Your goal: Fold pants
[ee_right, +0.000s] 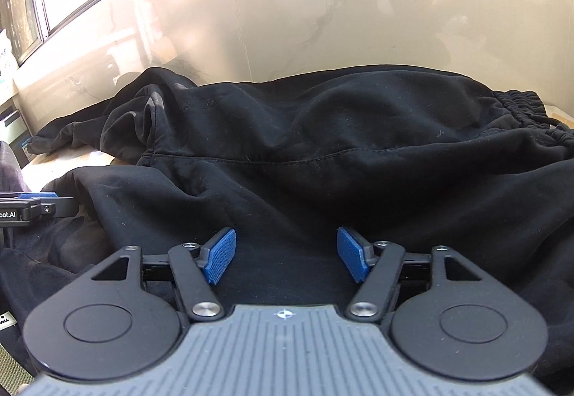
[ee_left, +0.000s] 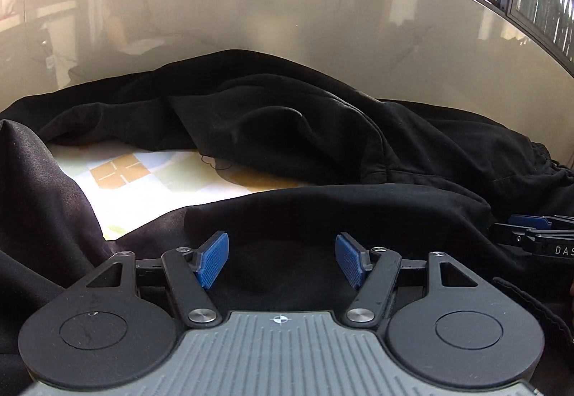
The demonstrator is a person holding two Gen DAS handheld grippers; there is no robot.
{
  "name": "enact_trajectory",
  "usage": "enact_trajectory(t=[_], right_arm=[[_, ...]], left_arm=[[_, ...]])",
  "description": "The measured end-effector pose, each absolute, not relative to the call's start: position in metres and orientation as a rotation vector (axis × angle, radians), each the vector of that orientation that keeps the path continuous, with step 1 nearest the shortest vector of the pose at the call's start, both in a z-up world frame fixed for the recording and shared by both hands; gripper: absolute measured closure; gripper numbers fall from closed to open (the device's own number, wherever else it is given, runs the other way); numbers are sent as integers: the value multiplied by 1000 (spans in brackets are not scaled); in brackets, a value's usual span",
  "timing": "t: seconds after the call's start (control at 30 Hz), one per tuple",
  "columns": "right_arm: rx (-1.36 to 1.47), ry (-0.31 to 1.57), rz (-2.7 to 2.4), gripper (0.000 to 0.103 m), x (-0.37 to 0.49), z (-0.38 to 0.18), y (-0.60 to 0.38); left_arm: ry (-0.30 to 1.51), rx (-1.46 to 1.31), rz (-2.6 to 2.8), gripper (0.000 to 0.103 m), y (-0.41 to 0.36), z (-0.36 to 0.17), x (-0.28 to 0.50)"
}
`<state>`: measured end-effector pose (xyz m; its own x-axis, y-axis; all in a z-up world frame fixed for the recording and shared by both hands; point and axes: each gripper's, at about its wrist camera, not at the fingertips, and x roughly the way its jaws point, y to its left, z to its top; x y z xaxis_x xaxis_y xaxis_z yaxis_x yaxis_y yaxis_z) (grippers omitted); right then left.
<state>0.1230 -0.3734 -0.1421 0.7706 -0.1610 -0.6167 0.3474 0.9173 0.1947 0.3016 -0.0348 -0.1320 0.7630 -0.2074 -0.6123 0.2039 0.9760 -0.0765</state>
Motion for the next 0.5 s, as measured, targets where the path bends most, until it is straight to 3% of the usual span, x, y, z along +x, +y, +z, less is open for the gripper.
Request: enact_trajectory(t=[0.5], right_arm=[[256,674,-278,32,132,-142,-365]], left_arm=[[658,-34,-193,34,-32,-145,302]])
